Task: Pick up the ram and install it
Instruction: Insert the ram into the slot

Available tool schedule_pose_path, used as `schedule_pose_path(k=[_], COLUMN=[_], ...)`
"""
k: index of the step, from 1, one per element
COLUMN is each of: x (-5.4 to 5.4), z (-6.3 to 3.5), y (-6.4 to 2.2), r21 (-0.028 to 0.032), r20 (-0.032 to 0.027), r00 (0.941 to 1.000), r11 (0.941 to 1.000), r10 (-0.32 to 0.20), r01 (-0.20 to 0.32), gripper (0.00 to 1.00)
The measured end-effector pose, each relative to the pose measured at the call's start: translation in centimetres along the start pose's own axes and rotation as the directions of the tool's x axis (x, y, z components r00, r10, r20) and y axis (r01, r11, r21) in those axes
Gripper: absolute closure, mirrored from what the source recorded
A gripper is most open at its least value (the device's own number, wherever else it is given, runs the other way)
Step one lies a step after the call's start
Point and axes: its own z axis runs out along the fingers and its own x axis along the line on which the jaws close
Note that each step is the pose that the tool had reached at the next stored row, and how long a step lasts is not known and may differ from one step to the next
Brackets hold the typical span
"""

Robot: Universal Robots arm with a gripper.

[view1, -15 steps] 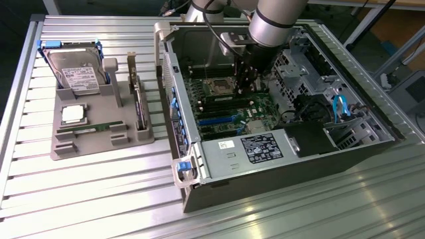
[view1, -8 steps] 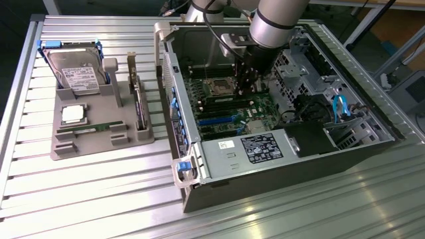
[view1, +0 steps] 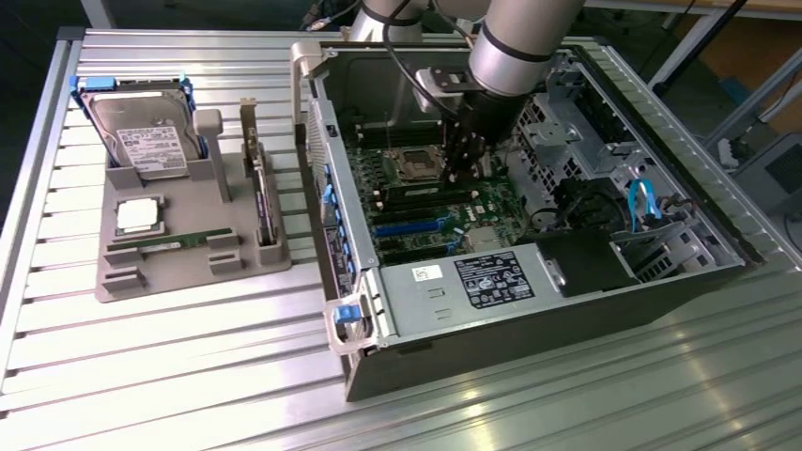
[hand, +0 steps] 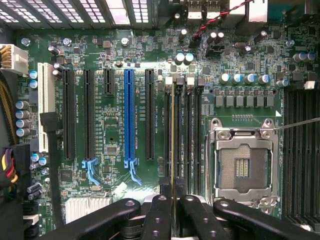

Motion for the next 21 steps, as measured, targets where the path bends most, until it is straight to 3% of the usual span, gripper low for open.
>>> schedule_pose_path(k=[21], x=[0.27], z=[0.57], y=[-0.02], r21=[0.0008], r20=[0.0000], r00=[1.0000], r11=[1.0000], r10=[0.000], r01=[0.000], gripper=[0.87])
